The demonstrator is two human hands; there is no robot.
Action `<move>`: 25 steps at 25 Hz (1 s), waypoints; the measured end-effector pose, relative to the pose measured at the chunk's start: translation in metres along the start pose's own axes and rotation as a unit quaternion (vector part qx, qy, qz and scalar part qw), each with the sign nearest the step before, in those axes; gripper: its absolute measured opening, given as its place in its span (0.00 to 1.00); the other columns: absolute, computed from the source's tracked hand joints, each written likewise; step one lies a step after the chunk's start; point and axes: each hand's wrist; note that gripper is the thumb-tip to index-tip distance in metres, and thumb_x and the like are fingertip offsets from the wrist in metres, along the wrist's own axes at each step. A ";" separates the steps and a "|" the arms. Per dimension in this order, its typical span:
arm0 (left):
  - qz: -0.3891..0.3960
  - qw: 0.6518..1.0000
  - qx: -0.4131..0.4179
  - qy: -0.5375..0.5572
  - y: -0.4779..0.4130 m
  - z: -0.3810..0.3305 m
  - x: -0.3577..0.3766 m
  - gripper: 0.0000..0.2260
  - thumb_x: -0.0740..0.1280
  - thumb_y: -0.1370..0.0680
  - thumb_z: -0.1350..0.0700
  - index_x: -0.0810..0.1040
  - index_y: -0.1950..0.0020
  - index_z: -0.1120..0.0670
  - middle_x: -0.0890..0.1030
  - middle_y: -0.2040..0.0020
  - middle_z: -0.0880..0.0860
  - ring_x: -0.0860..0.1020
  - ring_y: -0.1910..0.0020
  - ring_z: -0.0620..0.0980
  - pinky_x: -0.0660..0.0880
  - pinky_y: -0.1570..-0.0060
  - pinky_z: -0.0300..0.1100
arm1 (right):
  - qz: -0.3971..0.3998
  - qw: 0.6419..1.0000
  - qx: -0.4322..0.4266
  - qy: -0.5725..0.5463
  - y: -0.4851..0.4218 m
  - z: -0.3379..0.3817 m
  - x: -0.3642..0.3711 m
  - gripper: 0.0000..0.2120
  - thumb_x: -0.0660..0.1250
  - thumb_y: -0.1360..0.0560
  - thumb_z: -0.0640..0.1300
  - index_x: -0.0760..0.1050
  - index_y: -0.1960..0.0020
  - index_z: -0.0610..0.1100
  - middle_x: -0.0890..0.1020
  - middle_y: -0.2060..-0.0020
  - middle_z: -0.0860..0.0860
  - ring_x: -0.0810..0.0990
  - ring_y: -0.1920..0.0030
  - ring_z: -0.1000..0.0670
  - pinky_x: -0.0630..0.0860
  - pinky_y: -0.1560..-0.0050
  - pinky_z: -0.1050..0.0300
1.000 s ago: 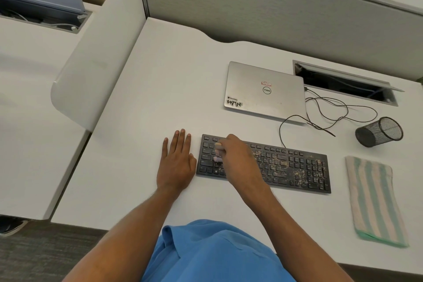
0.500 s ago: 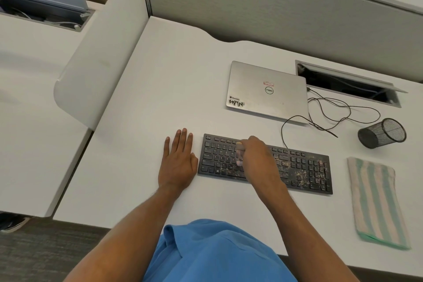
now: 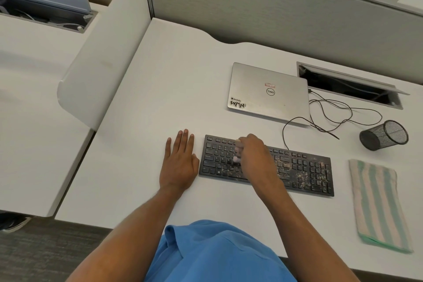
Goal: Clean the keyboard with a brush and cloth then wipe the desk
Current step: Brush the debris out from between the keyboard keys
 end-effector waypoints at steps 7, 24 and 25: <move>0.000 1.000 0.000 -0.003 0.000 -0.001 0.001 0.29 0.53 0.17 0.52 0.60 0.15 0.57 0.58 0.14 0.57 0.53 0.14 0.54 0.49 0.16 0.59 | -0.058 0.984 -0.067 0.153 0.006 0.012 0.001 0.16 0.56 0.16 0.43 0.64 0.63 0.46 0.75 0.66 0.46 0.76 0.66 0.48 0.67 0.67 0.55; -0.001 1.000 -0.001 -0.002 0.000 0.000 0.001 0.29 0.52 0.17 0.51 0.60 0.15 0.57 0.58 0.14 0.57 0.53 0.14 0.55 0.49 0.16 0.59 | 0.009 0.991 -0.035 0.131 0.019 0.007 -0.009 0.11 0.62 0.19 0.40 0.70 0.61 0.40 0.79 0.67 0.46 0.77 0.69 0.49 0.76 0.68 0.51; -0.001 1.000 0.000 -0.003 0.000 0.000 0.001 0.29 0.52 0.17 0.51 0.60 0.15 0.57 0.58 0.14 0.57 0.53 0.14 0.55 0.49 0.16 0.59 | -0.009 0.989 -0.040 0.140 0.019 0.012 -0.011 0.12 0.62 0.18 0.41 0.72 0.60 0.39 0.79 0.67 0.46 0.74 0.70 0.52 0.70 0.71 0.58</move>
Point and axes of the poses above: each hand's wrist, its own y-axis away from the middle knuckle, its own x-axis out of the palm, z = x × y
